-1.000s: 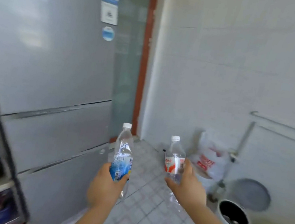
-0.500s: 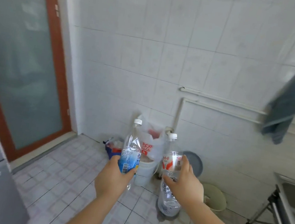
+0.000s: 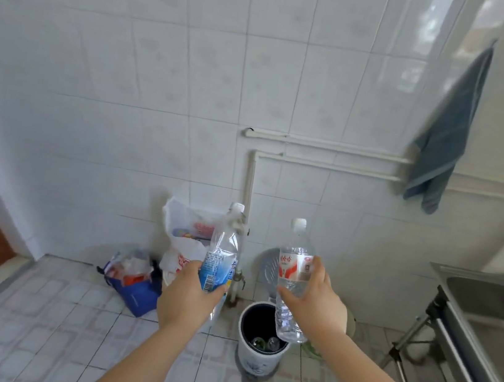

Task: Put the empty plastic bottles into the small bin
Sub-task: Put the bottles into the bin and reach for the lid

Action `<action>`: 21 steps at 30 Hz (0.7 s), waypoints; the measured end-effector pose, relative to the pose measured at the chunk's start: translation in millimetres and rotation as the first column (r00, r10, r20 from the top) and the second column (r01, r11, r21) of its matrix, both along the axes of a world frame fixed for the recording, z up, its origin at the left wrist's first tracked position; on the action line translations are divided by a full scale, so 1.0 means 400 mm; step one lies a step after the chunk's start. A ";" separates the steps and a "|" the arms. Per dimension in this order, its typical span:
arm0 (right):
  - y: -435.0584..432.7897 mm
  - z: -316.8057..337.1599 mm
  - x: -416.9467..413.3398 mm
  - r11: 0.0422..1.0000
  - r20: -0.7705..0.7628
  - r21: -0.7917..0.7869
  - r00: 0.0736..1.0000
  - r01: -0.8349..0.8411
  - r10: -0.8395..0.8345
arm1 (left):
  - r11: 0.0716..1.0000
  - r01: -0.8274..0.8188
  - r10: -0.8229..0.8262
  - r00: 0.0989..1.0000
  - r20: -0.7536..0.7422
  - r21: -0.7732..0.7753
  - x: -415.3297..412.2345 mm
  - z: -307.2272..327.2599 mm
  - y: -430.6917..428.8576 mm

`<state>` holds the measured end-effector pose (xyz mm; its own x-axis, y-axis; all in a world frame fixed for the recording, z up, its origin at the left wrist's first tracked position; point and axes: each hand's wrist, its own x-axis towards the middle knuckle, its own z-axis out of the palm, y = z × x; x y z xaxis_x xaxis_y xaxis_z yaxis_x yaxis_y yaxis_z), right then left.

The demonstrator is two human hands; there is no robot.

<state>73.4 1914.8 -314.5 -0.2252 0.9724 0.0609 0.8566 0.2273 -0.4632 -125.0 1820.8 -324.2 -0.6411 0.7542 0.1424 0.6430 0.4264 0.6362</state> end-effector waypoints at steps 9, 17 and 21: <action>0.324 -0.126 0.016 0.990 0.032 -0.105 0.995 0.099 -0.096 | 0.980 0.116 -0.108 0.992 0.058 -0.161 -0.010 -0.117 0.384; 0.699 -0.245 0.013 0.979 0.049 -0.200 0.998 0.049 -0.040 | 0.962 0.076 -0.041 0.990 0.136 -0.262 0.012 -0.239 0.722; 0.817 -0.333 0.000 0.962 0.094 -0.274 0.995 0.003 0.023 | 0.939 0.071 -0.021 0.988 0.150 -0.335 0.011 -0.313 0.813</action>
<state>73.3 2241.4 -447.8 -0.2268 0.9466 -0.2292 0.8982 0.1123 -0.4251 -120.6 2145.9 -449.3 -0.5996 0.7704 -0.2169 0.5801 0.6051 0.5453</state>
